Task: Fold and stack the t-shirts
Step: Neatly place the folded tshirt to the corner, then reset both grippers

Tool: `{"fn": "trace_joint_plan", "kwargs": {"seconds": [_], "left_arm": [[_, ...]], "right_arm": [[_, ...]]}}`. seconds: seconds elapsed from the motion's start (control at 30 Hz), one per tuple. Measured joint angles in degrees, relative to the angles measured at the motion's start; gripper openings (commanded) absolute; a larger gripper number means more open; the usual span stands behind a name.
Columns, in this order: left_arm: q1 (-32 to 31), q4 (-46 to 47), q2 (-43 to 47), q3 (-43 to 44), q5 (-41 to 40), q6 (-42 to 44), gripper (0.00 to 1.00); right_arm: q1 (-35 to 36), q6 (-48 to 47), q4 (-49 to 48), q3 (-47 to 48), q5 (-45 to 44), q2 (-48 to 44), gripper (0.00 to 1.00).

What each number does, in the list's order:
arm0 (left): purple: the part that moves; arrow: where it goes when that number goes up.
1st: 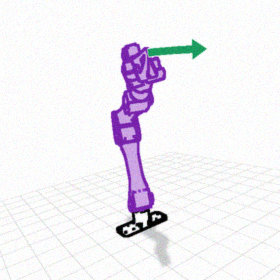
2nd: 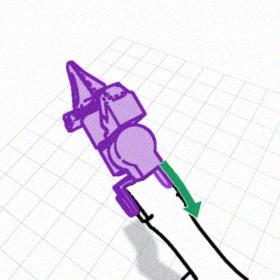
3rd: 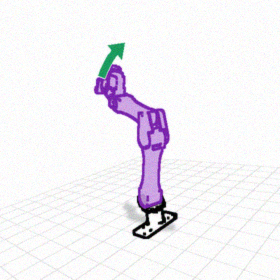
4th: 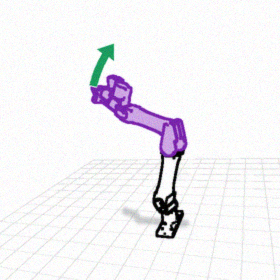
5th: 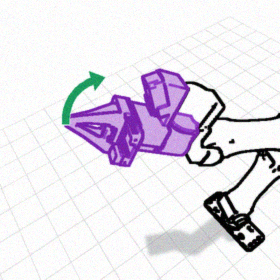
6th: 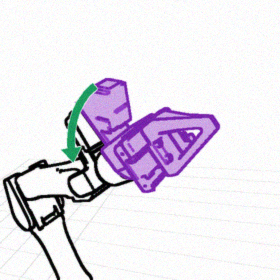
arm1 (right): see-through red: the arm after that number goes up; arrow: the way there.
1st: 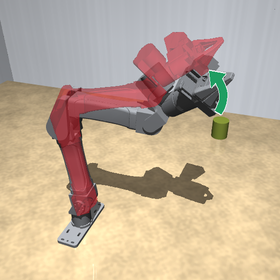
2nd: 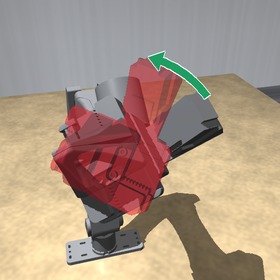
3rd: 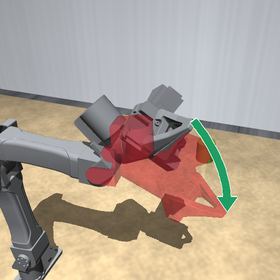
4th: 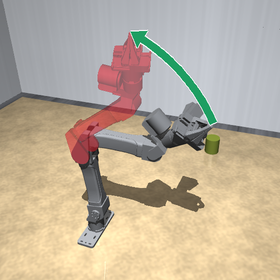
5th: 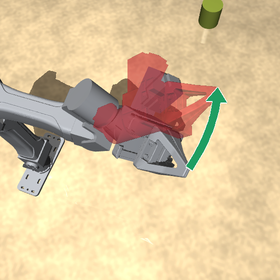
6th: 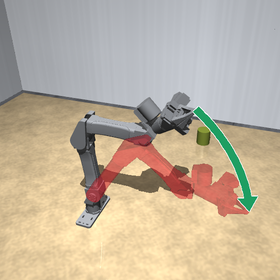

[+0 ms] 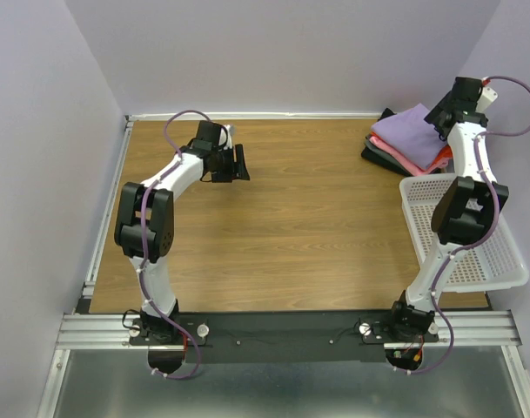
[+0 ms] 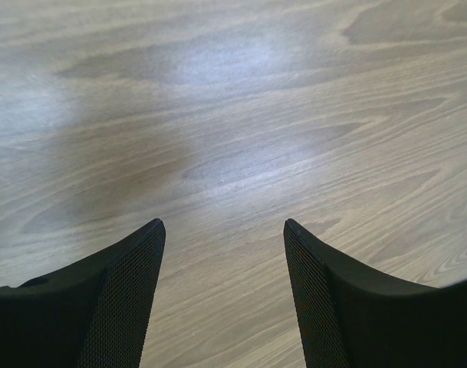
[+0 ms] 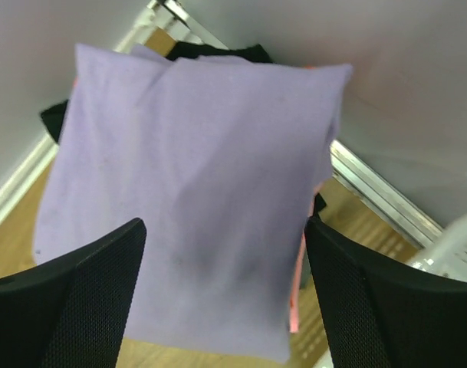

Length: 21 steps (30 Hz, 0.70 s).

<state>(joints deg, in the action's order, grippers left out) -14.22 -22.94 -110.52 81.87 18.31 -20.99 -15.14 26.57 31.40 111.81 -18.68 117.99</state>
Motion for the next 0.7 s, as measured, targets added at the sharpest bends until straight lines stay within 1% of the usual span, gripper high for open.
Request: {"fn": "trace_joint_plan", "kwargs": {"seconds": [0.13,0.27,0.3,0.47,0.53,0.6,0.7], "left_arm": [[0.0,-0.07,3.17,0.0,-1.57,-0.39,0.71],[0.0,0.04,7.02,0.0,-3.65,-1.92,0.72],[0.0,0.11,8.22,0.0,-4.46,-2.62,0.72],[0.0,1.79,14.78,-1.6,-7.65,-6.51,0.72],[0.0,3.02,17.53,-2.6,-8.98,-7.98,0.72],[0.0,3.87,19.65,-3.34,-10.32,-9.05,0.72],[0.0,5.14,22.43,-4.24,-12.57,-9.99,0.72]], "right_arm": [[0.0,-0.5,1.64,-2.56,-1.25,-1.95,0.92],[0.04,-0.74,1.99,-4.33,-1.68,-5.57,0.97],[0.28,-1.11,2.03,-5.11,-2.27,-7.19,0.98],[2.56,-3.56,2.14,-8.39,-5.25,-15.04,0.98],[4.61,-4.79,1.86,-9.75,-5.46,-17.46,0.98],[8.55,-7.26,1.53,-11.56,-5.18,-19.89,0.98],[14.03,-9.97,0.46,-12.85,-2.08,-20.61,0.98]]}}
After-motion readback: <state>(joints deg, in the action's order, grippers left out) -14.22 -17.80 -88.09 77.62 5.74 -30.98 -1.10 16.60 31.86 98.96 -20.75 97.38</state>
